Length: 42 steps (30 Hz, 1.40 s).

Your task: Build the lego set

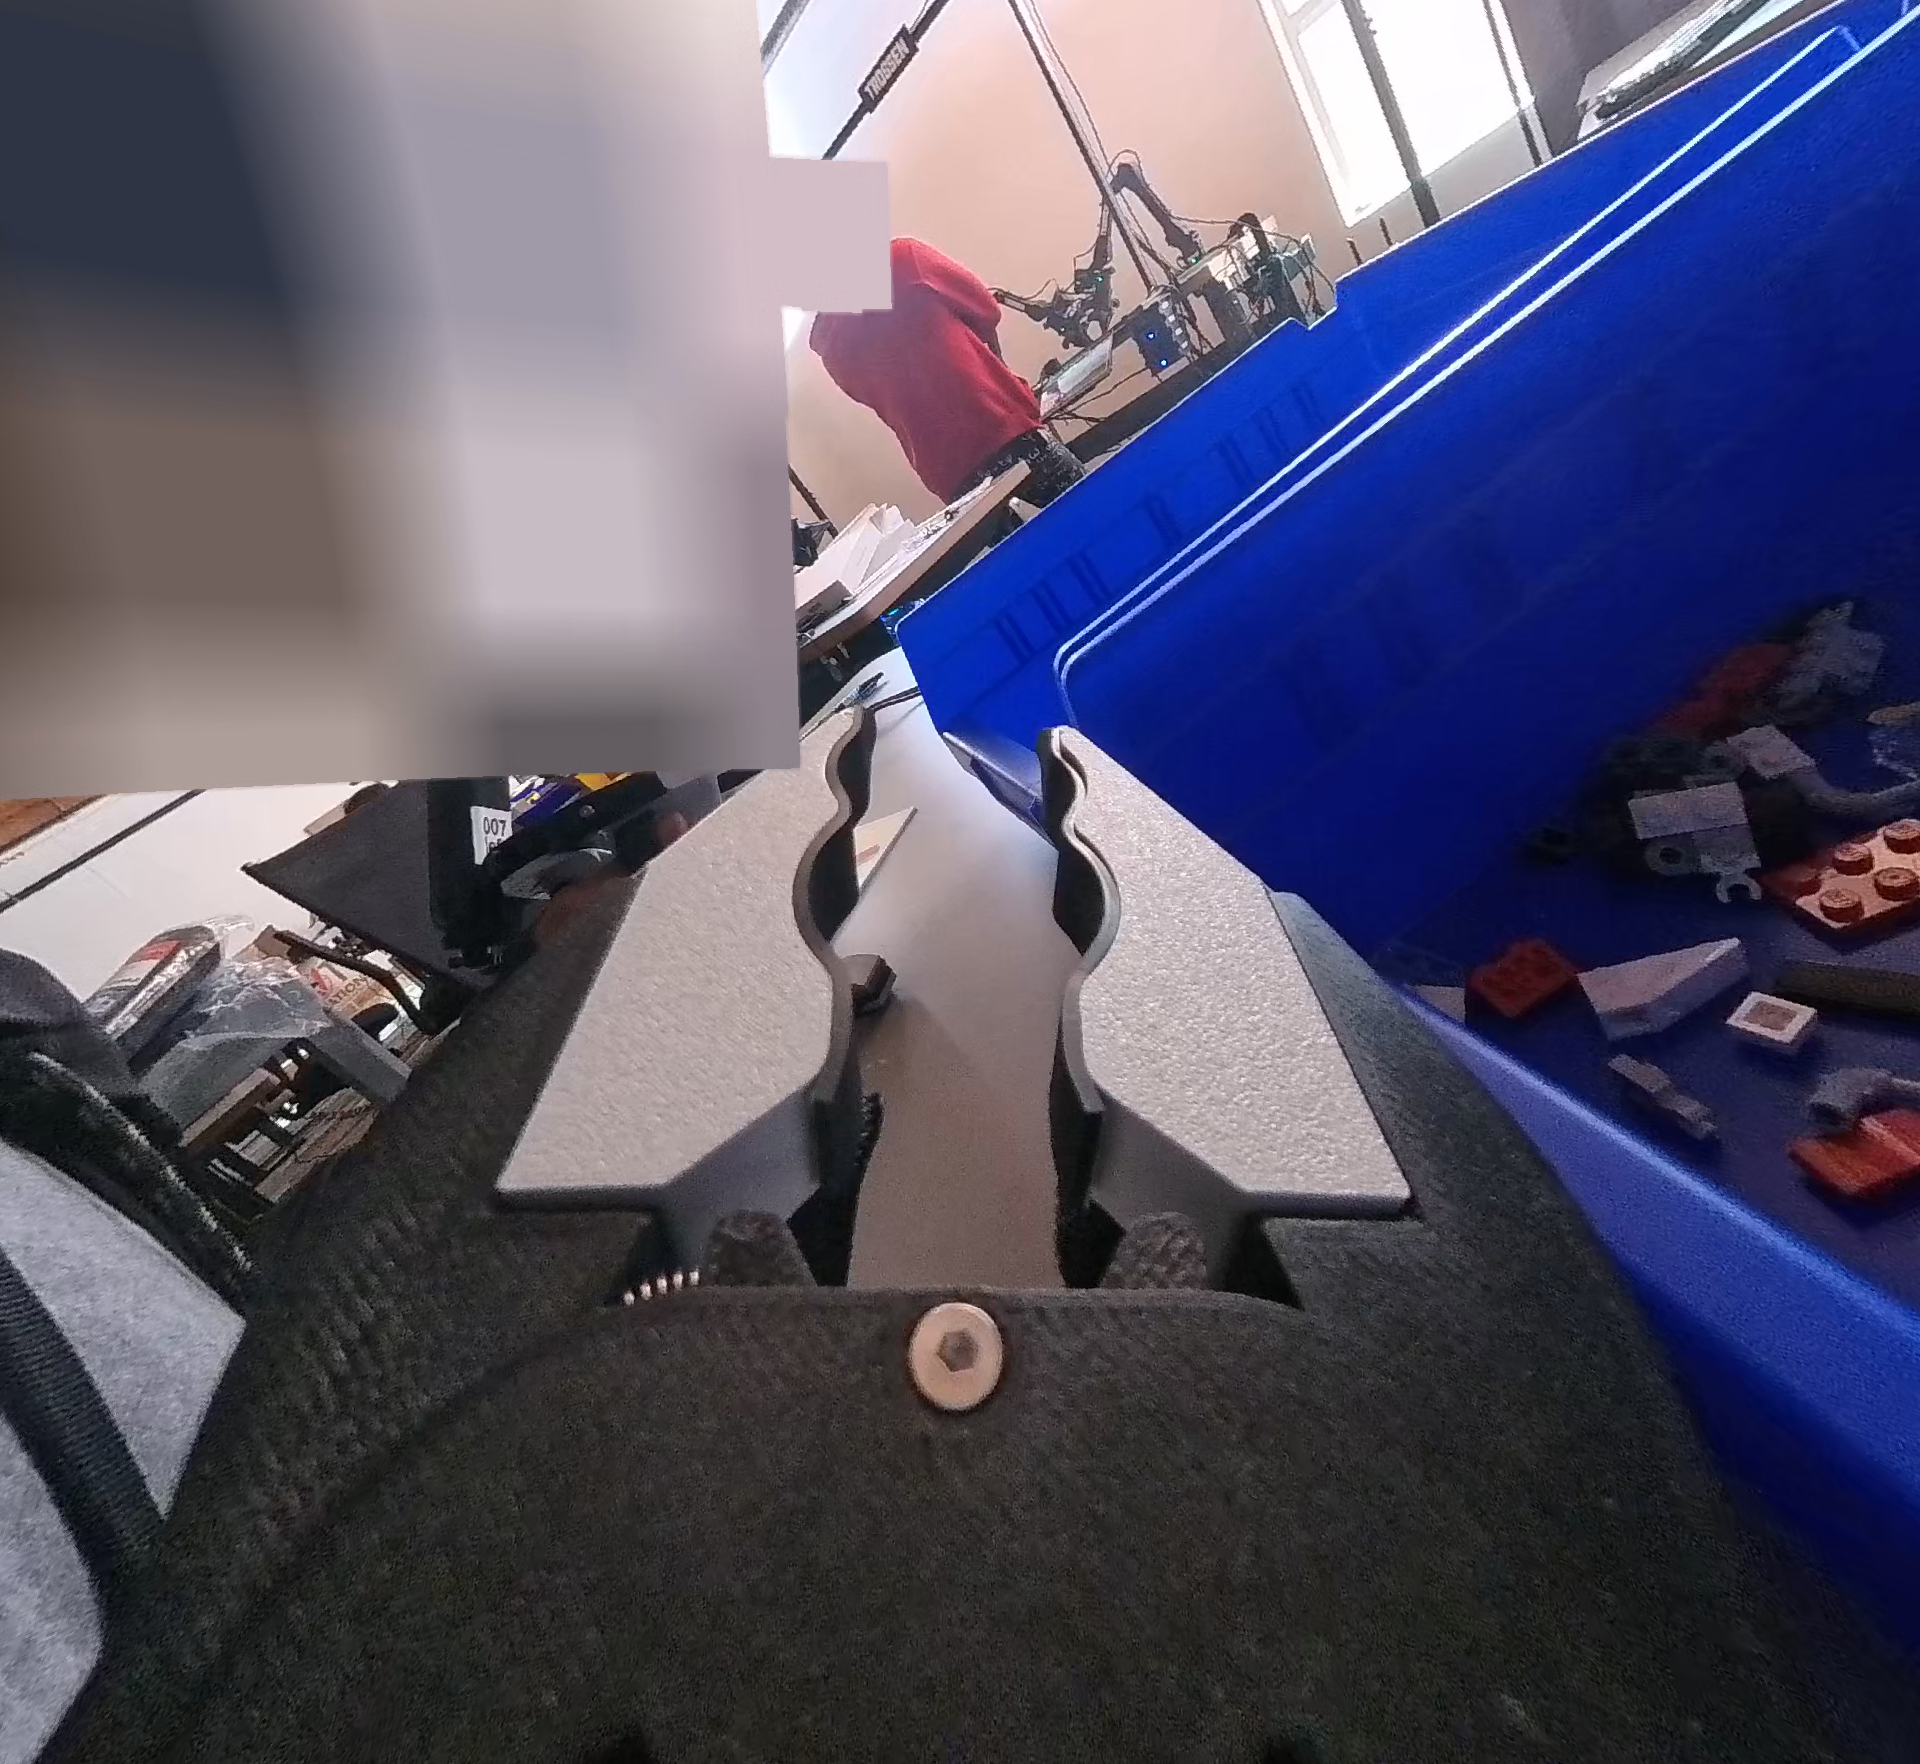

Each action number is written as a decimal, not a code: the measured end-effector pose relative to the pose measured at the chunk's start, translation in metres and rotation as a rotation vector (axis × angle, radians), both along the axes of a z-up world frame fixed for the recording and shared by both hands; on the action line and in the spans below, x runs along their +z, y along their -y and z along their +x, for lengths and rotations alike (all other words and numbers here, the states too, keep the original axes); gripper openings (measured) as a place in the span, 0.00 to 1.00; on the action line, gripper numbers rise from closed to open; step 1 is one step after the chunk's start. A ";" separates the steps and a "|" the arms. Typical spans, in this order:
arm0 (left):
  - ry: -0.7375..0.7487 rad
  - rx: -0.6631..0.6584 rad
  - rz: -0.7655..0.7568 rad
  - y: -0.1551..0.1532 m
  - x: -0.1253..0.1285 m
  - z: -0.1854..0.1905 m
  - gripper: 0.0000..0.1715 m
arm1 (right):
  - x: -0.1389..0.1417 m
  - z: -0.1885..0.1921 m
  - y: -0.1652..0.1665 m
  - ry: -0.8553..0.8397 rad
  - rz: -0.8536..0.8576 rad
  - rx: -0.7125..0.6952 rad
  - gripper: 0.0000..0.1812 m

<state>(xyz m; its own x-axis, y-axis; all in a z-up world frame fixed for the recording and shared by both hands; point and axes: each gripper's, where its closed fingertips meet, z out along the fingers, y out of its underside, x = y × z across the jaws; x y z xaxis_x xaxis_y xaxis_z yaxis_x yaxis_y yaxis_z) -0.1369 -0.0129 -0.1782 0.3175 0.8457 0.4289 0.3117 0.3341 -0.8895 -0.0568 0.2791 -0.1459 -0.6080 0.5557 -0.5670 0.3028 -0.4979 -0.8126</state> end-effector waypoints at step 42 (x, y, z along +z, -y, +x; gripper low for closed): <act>0.608 -0.381 -0.702 -0.284 -0.062 -0.217 0.27 | 0.006 0.031 -0.046 0.035 -0.168 0.113 0.18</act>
<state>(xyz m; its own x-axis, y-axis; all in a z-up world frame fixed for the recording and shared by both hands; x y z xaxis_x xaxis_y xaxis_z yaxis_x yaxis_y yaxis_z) -0.3538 0.2716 -0.2398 0.5126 0.8571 0.0513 0.7556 -0.4219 -0.5011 -0.0256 0.3246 -0.1394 -0.6393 0.3812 -0.6678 0.3908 -0.5868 -0.7092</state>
